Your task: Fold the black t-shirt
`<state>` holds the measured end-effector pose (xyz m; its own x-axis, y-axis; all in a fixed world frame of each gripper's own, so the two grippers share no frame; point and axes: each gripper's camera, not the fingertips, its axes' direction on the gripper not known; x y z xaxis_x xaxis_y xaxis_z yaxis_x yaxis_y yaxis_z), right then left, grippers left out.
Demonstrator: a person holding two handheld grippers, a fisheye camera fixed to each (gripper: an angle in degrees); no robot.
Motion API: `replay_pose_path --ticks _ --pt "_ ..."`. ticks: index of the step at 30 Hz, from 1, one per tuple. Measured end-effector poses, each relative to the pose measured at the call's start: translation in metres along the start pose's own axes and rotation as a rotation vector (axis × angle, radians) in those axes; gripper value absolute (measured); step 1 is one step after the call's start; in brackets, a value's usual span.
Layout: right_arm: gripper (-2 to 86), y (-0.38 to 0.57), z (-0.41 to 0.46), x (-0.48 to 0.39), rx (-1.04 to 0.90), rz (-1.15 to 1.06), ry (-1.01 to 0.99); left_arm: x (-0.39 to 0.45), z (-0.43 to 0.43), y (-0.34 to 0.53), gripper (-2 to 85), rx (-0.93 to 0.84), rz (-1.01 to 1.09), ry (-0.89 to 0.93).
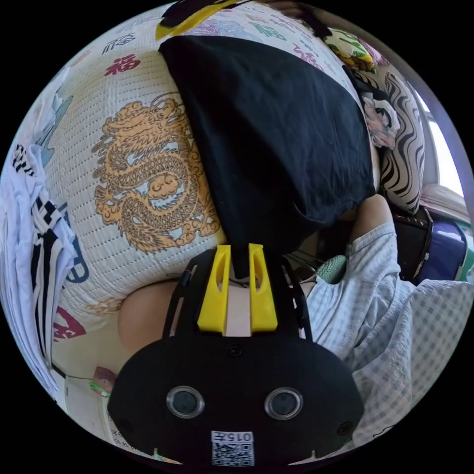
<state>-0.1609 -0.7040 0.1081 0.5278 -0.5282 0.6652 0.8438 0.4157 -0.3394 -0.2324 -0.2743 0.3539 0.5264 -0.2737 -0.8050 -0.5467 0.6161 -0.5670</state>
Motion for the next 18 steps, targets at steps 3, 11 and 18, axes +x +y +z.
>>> replay_pose_path --ticks 3,11,18 --pt "6.7 -0.018 0.004 -0.004 -0.042 0.001 0.034 -0.009 0.003 0.001 2.0 0.013 0.007 0.056" --pt "-0.4 -0.030 -0.026 -0.011 -0.006 -0.039 0.031 -0.030 -0.016 0.023 -0.6 0.205 0.004 0.198" --pt "-0.5 -0.022 -0.063 -0.004 0.159 -0.009 -0.004 -0.042 -0.055 0.064 -0.9 0.398 -0.067 0.111"
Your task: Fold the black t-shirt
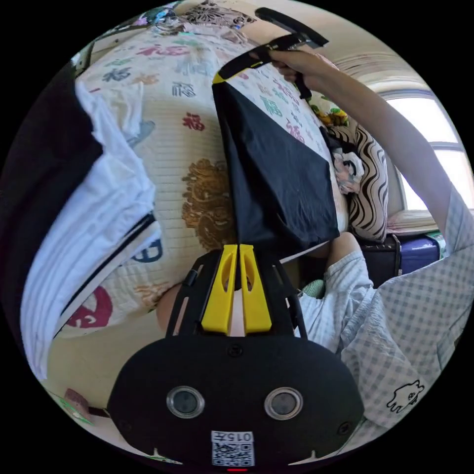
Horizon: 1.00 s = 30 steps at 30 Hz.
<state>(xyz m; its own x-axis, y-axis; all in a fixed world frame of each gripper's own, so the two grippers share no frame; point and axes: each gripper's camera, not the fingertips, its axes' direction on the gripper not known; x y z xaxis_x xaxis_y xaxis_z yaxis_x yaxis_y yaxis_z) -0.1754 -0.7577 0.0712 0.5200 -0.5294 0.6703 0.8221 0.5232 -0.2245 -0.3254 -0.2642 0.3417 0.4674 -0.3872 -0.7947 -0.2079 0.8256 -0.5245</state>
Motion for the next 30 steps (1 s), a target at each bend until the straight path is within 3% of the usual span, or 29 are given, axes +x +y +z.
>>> replay_pose_path --ticks 6,11,17,25,30 --pt "-0.4 0.051 -0.030 0.023 0.114 -0.033 -0.102 0.044 -0.019 0.018 -0.8 0.104 0.082 0.086" --pt "-0.3 0.181 -0.070 0.083 0.322 -0.008 -0.316 0.129 -0.001 0.016 -0.8 0.118 0.254 0.189" --pt "-0.3 0.357 -0.074 0.165 0.435 0.121 -0.350 0.237 0.077 -0.016 -0.7 0.032 0.416 0.383" --pt "-0.4 0.523 0.019 0.277 0.507 0.316 -0.458 0.378 0.259 -0.055 -0.7 -0.165 0.566 0.296" --pt "-0.4 0.574 0.052 0.312 0.626 0.352 -0.519 0.422 0.310 -0.063 -0.2 -0.181 0.577 0.187"
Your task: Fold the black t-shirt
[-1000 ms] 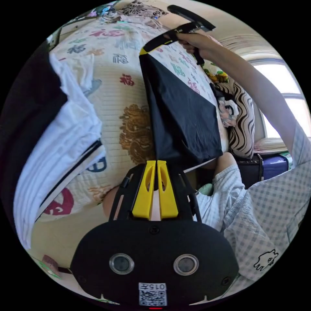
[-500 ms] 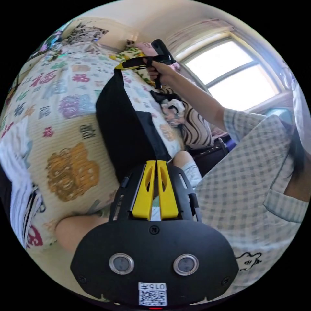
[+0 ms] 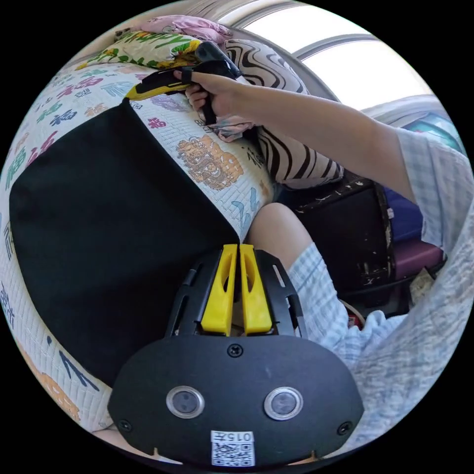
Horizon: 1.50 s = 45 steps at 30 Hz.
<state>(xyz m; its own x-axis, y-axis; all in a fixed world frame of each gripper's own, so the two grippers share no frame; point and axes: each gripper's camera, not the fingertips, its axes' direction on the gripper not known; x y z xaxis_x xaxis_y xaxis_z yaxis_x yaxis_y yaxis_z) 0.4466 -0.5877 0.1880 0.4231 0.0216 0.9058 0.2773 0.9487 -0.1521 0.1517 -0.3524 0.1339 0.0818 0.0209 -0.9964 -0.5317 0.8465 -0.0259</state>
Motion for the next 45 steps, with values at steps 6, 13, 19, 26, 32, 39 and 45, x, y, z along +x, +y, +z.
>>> replay_pose_path --ticks 6,13,19,26,32,39,45 --pt "3.4 0.045 -0.020 0.042 0.108 0.129 0.029 0.009 0.057 -0.023 3.6 -0.121 0.045 -0.005" --pt "7.9 0.136 -0.042 0.002 0.027 0.152 0.139 0.040 -0.017 -0.047 3.3 0.093 0.312 -0.066" --pt "8.3 0.192 0.003 -0.035 -0.286 0.175 0.241 -0.025 -0.044 -0.149 8.0 0.123 0.190 -0.358" --pt "7.6 0.211 0.040 -0.017 -0.396 0.218 0.226 -0.033 0.010 -0.233 7.5 -0.018 0.189 -0.426" --pt "0.0 0.227 0.024 -0.001 -0.348 0.226 0.199 -0.037 0.041 -0.255 2.9 -0.120 0.161 -0.461" --pt "-0.5 0.248 -0.012 0.000 -0.237 0.222 0.269 -0.019 0.015 -0.265 0.4 0.001 0.191 -0.448" --pt "0.8 0.260 -0.004 0.028 -0.311 0.301 0.250 -0.035 0.045 -0.272 0.9 -0.075 0.174 -0.492"
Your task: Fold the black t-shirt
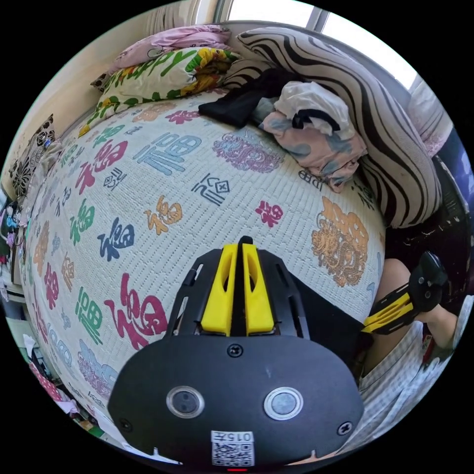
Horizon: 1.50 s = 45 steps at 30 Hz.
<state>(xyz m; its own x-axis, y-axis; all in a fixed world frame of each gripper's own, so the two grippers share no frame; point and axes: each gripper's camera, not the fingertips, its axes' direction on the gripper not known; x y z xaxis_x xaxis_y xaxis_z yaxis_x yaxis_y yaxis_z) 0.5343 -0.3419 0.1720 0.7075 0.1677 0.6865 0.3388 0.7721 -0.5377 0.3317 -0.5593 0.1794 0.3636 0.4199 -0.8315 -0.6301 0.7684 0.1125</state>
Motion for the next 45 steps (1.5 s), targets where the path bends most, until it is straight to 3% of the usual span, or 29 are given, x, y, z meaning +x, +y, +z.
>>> replay_pose_path --ticks 2,7,11,14,18,21,25,28,32,38,42,45 --pt "2.3 0.005 -0.002 0.008 -0.008 0.017 -0.018 -0.006 -0.006 0.004 1.2 0.034 -0.015 0.007" --pt "5.6 0.023 -0.035 0.016 0.114 0.024 0.058 -0.017 -0.105 0.075 1.3 0.408 -0.036 -0.099" --pt "6.8 0.015 -0.071 0.012 0.371 -0.069 0.076 -0.052 -0.128 0.145 1.0 0.396 -0.176 -0.191" --pt "5.5 -0.013 -0.080 0.004 0.504 -0.171 0.024 -0.086 -0.117 0.183 0.7 0.359 -0.289 -0.099" --pt "2.1 -0.061 -0.067 0.009 0.516 -0.195 -0.031 -0.118 -0.086 0.195 0.3 0.305 -0.387 -0.002" --pt "0.2 -0.089 -0.052 0.033 0.458 -0.119 0.111 -0.144 -0.071 0.204 0.0 0.241 -0.482 0.023" --pt "0.2 -0.069 -0.071 0.072 0.552 -0.046 0.042 -0.169 -0.096 0.235 0.6 0.315 -0.525 -0.001" --pt "2.0 -0.048 -0.085 0.099 0.615 -0.103 -0.095 -0.198 -0.106 0.267 4.3 0.379 -0.560 0.137" --pt "11.2 -0.057 -0.070 0.135 0.490 -0.117 -0.315 -0.236 -0.086 0.285 10.2 0.376 -0.544 0.393" --pt "10.2 -0.090 -0.052 0.149 0.409 -0.158 -0.525 -0.270 -0.056 0.271 10.3 0.380 -0.484 0.638" --pt "6.8 -0.106 -0.050 0.147 0.330 -0.188 -0.571 -0.286 -0.049 0.264 4.3 0.371 -0.469 0.745" --pt "5.4 -0.106 -0.068 0.131 0.329 -0.265 -0.487 -0.289 -0.068 0.261 2.6 0.389 -0.396 0.704"
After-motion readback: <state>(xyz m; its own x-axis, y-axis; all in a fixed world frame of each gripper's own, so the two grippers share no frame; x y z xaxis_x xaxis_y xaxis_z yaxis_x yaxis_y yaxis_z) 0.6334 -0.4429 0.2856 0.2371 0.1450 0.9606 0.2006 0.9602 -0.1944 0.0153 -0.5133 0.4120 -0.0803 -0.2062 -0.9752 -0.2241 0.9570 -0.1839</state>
